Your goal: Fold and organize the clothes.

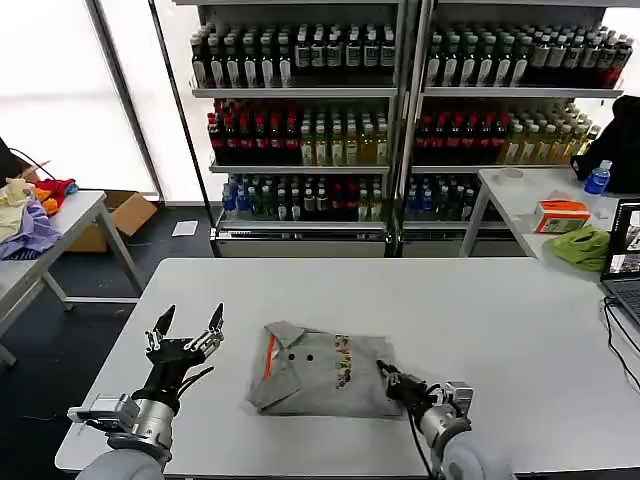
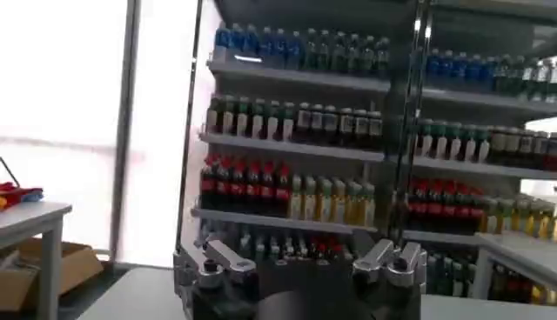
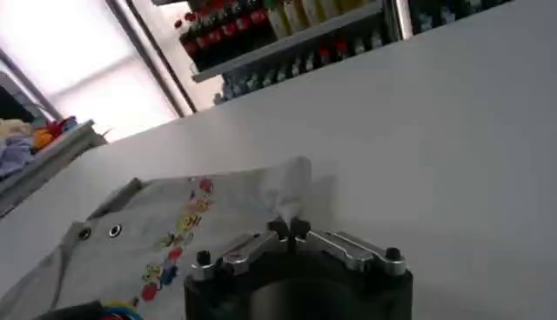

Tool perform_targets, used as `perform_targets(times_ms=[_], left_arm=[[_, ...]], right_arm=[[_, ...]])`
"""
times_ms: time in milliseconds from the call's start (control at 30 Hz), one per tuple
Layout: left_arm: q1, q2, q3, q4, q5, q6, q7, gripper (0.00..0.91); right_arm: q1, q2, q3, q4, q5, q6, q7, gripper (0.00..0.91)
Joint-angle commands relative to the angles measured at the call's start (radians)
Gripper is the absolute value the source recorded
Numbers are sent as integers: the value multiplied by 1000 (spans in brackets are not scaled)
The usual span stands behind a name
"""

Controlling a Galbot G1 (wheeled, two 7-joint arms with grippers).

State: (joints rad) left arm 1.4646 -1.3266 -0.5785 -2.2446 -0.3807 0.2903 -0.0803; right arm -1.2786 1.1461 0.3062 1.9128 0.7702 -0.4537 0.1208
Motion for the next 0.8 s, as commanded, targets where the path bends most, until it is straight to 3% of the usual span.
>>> perform_targets(times_ms=[33, 67, 100, 133, 267, 400, 533, 633, 700, 800], left_arm=[[-15, -4, 17, 12, -14, 8, -5, 907], [-20, -6, 24, 15, -16, 10, -7, 907], [-23, -6, 27, 17, -15, 12, -7, 907], [-27, -6, 31, 18, -14, 16, -7, 907], [-29, 1, 34, 18, -15, 22, -6, 907], [-29, 5, 22, 26, -15, 22, -4, 907], [-22, 0, 25, 47, -12, 20, -6, 907], [-26, -2, 32, 51, -11, 22, -7, 907], [-33, -2, 38, 57, -8, 23, -8, 907], [-31, 1, 42, 58, -7, 24, -11, 907]], right_arm=[[21, -128, 73, -15, -52, -21, -73, 0], [23, -130, 74, -16, -78, -21, -83, 0], [23, -132, 75, -16, -85, -20, -87, 91], [18, -136, 79, -6, -94, -29, -91, 907], [-13, -127, 106, 17, -153, -29, -113, 907], [-63, -94, 223, 38, -221, -4, -160, 907], [-85, -86, 274, 81, -277, 56, -176, 907], [-36, -68, 225, 106, -319, 118, -161, 907], [25, -29, 107, 125, -353, 117, -150, 907], [113, 26, -72, 88, -420, 98, -73, 907]])
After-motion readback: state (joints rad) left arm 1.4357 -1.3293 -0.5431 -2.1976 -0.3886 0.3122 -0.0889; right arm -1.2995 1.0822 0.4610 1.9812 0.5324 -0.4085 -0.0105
